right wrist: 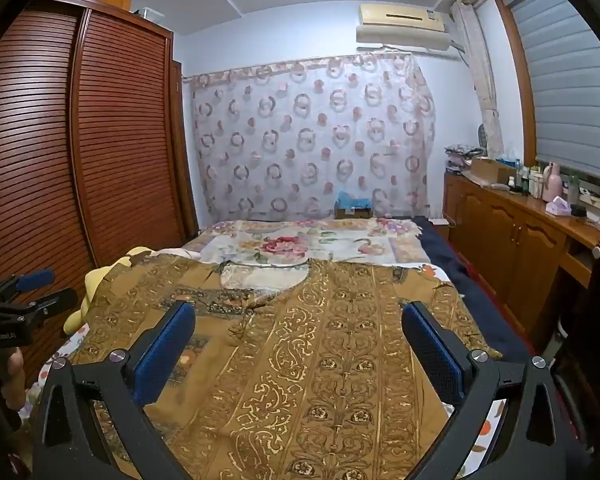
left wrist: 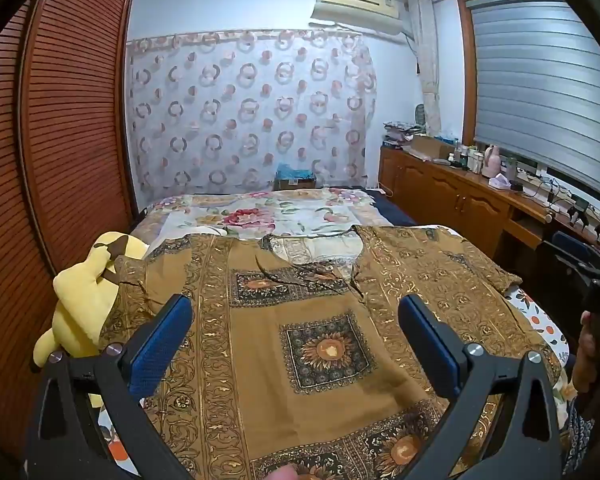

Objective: Fold small clothes

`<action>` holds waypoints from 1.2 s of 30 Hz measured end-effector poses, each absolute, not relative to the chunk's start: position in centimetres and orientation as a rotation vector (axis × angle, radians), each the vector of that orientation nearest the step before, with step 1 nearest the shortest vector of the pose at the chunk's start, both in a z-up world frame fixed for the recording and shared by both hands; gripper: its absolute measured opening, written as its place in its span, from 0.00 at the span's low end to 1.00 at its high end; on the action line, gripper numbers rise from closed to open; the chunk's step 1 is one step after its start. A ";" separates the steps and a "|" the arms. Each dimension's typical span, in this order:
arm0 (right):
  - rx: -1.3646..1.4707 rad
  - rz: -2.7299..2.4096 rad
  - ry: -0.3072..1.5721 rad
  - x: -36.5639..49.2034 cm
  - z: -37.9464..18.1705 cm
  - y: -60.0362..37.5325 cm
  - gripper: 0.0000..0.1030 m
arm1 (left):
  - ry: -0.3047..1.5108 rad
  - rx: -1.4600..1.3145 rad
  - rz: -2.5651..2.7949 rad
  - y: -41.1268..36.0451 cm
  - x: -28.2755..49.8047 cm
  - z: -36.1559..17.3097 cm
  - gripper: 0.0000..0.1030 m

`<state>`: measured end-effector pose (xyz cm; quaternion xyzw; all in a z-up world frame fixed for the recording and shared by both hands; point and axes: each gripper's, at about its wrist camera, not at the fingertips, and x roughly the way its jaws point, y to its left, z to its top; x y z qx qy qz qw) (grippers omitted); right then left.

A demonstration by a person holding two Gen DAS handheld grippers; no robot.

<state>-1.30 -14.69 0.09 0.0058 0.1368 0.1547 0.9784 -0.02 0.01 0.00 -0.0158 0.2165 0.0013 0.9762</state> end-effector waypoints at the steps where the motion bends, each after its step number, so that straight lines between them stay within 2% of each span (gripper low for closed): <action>1: 0.016 0.311 0.282 -1.2 0.1 -14.7 1.00 | 0.432 -0.036 -0.001 0.1 -0.1 0.0 1.00; 36: 0.009 0.331 0.256 -1.2 0.1 -15.1 1.00 | 0.429 -0.017 0.017 0.2 -0.2 0.4 1.00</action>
